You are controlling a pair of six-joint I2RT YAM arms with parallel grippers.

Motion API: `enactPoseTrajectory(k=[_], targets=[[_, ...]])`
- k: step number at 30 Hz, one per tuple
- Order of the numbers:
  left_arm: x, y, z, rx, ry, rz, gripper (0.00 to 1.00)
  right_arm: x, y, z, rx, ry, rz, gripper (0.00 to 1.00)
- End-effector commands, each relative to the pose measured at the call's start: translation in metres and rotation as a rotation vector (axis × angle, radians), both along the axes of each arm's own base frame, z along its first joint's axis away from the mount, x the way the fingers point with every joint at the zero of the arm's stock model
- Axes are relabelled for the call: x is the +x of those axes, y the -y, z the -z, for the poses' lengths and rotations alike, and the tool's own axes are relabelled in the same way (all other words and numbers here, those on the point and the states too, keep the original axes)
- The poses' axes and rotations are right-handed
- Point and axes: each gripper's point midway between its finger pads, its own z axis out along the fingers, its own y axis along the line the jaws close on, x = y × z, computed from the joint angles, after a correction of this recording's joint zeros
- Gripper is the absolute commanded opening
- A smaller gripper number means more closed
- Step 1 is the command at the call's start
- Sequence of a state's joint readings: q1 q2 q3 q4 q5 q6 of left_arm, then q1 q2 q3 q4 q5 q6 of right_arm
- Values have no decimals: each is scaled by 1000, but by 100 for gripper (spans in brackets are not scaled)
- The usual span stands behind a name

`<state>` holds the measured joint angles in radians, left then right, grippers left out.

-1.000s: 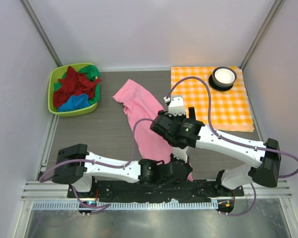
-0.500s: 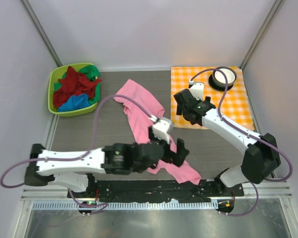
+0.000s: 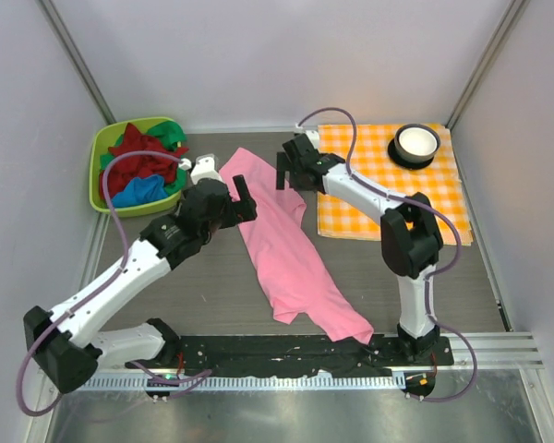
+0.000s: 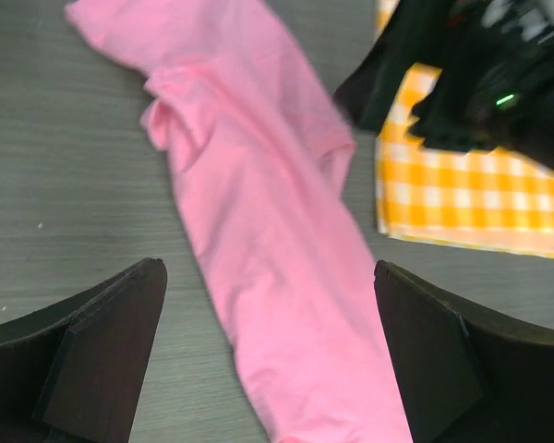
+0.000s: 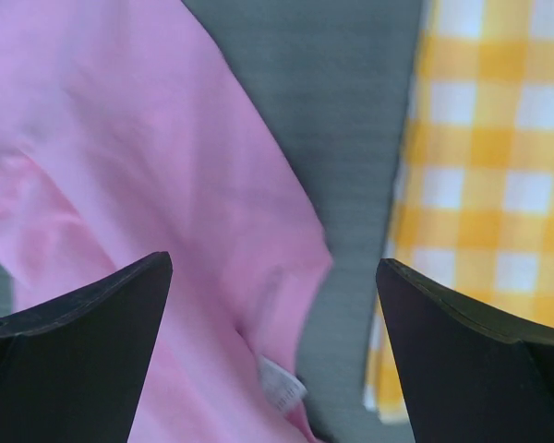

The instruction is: Fold and stack the t-shirts

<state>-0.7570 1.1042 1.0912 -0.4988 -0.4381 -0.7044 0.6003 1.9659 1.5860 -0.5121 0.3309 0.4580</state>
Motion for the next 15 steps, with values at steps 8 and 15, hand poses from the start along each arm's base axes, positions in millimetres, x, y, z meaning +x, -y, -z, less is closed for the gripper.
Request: enactPoseTrajectory(k=[8, 15], targets=[[62, -26, 82, -155, -185, -164, 100, 118, -93, -27, 214, 153, -136, 100], [71, -41, 105, -155, -216, -244, 100, 150, -127, -4, 338, 183, -183, 100]])
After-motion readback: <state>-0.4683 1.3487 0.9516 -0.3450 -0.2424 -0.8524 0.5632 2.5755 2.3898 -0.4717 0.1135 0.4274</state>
